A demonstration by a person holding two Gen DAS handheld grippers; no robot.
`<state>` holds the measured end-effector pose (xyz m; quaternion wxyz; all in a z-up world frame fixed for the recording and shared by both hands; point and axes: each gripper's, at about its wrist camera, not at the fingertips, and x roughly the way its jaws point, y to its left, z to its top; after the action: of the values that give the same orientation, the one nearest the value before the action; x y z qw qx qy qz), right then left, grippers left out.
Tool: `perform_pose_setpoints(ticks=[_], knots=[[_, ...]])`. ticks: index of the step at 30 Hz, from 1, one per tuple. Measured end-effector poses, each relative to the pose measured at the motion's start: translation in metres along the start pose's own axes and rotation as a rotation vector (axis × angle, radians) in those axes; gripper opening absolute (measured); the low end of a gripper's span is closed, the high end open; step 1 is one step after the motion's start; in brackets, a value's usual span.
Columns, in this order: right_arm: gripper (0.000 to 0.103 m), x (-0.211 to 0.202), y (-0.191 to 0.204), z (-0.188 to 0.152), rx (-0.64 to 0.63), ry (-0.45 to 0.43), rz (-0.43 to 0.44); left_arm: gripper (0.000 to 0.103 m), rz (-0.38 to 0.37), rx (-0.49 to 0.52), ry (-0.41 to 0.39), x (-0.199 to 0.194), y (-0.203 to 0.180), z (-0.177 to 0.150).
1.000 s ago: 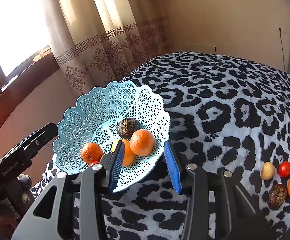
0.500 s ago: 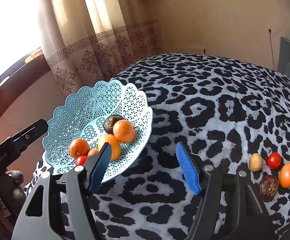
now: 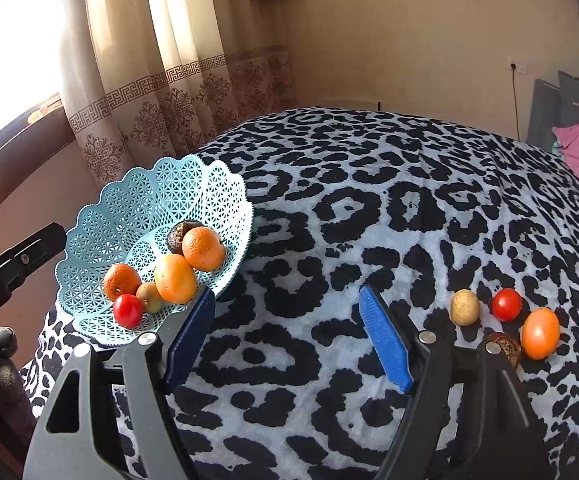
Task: Organize fruits
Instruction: 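Withdraw both tools from the basket back toward the remaining fruits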
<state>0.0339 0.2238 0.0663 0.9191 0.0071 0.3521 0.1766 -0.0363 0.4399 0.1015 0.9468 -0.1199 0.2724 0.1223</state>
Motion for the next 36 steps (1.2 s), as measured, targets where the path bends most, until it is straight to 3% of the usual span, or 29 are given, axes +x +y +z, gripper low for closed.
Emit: perform_pose_setpoints(ticks=[16,36], knots=[[0.074,-0.016,-0.037,-0.017,0.01,-0.002,-0.142,0.1,-0.049,0.094,0.011,-0.001,-0.032,-0.012],[0.074,-0.035,-0.084,-0.031,0.036,-0.027,-0.221,0.1,-0.079,0.229,0.035,-0.007,-0.088,-0.024]])
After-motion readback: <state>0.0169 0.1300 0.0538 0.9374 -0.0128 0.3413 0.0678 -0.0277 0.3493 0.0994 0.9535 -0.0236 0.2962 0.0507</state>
